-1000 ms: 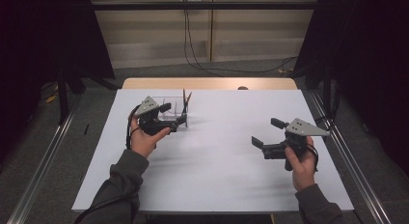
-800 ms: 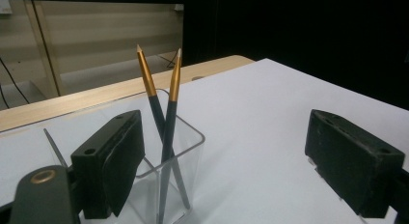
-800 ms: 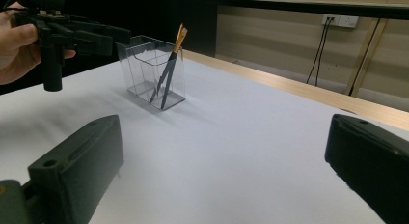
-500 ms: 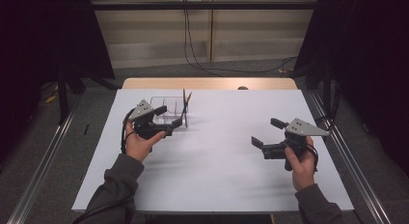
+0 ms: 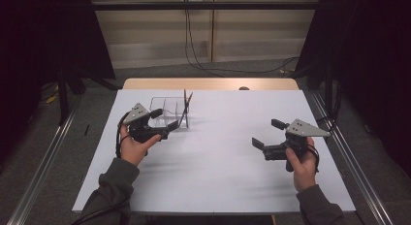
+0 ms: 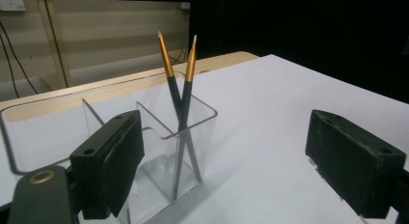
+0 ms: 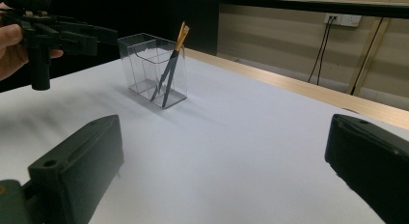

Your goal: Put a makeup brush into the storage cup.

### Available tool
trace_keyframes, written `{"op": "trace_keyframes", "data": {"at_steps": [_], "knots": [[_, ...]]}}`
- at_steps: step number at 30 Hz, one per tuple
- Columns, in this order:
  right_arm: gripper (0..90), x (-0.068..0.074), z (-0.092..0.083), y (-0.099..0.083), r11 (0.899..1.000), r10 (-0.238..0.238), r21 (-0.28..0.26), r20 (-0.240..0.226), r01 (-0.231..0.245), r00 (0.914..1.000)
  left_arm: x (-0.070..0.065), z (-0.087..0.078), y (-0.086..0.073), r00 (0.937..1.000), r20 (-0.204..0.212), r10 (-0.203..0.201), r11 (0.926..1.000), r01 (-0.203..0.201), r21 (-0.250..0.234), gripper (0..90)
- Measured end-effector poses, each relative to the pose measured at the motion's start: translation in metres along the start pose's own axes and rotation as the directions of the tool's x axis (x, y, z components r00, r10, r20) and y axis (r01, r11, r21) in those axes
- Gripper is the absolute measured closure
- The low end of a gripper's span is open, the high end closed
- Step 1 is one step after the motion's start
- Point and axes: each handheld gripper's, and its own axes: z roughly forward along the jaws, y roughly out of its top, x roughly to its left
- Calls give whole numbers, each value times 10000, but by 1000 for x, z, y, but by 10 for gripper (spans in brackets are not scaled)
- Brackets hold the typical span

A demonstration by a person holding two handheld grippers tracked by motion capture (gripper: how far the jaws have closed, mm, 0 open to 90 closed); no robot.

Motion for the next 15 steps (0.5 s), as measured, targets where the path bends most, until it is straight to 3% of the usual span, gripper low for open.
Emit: {"op": "trace_keyframes", "data": {"at_steps": [2, 3, 5, 11, 12, 15], "knots": [[0, 0, 0, 0, 10000, 13, -15, -30, -13, 10000, 1, -2, -1, 10000, -5, -13, 10000, 13, -14, 134], [0, 0, 0, 0, 10000, 3, -20, -38, -3, 10000, 0, -2, -2, 9997, 117, -208, 9997, 209, -137, 134], [0, -1, -1, 0, 10000, -43, -22, -56, 43, 10000, 0, -5, -2, 9999, -75, -124, 9999, 124, -85, 134], [0, -1, 0, 0, 10000, -14, -50, -59, 14, 10000, 0, -14, -2, 9999, -112, 56, 9999, -58, -113, 133], [0, -1, 0, 0, 10000, -17, -44, -60, 17, 10000, 1, -16, -2, 10000, 57, 14, 9998, -13, -214, 133], [0, -1, 0, 0, 10000, -35, -30, -82, 35, 10000, -1, -19, -2, 9999, -116, 34, 9998, -36, -198, 133]]}}
